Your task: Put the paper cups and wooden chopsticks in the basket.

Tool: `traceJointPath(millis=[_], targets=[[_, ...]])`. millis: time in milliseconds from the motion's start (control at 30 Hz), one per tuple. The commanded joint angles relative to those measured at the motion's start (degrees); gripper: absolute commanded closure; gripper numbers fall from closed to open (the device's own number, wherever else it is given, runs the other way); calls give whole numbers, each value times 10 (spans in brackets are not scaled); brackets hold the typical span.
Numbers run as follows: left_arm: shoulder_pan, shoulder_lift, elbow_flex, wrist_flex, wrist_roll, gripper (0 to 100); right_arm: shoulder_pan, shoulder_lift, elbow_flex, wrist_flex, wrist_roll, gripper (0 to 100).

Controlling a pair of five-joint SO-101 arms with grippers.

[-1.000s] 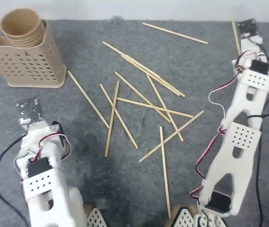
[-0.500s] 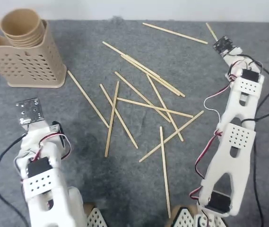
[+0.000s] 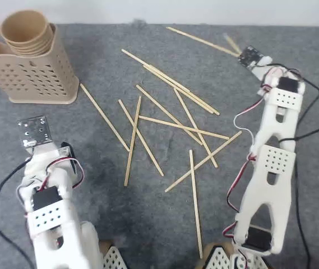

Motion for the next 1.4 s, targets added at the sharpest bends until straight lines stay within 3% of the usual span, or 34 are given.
traceJointPath(millis=[0, 833, 1367], targets=[[-3, -12, -6, -16, -4, 877, -45, 15, -98, 96, 6, 992], [-3, -12, -7, -16, -4, 877, -145, -79, -91, 331, 10, 990], [-3, -12, -6, -27, -4, 877, -217, -112, -89, 356, -22, 991]])
